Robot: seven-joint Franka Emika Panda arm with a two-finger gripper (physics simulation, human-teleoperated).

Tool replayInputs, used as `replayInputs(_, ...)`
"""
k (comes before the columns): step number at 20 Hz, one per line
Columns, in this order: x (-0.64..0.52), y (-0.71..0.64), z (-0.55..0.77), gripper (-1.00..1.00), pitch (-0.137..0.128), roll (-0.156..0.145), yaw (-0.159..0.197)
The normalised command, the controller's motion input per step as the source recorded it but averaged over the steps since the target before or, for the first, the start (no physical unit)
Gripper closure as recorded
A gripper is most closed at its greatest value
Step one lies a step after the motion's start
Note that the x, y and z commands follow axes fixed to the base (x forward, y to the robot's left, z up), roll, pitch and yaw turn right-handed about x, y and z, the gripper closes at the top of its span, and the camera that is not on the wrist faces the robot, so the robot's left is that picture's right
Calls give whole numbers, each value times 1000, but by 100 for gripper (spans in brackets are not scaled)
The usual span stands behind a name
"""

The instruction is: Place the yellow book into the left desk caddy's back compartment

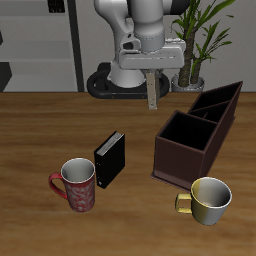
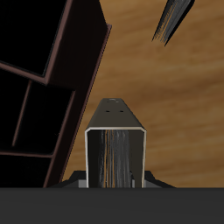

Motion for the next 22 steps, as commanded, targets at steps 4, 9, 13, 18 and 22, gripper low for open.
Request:
replayInputs(4, 36, 231, 22, 100, 16, 38, -26)
replayInputs(9, 46, 221, 26, 100, 4, 29, -10)
replayInputs(13, 120, 377, 107, 100, -21, 70, 7)
replayInputs(18, 156, 199, 54, 100, -2, 35, -14)
replayInputs(22, 149, 162, -46, 100, 16, 31, -9)
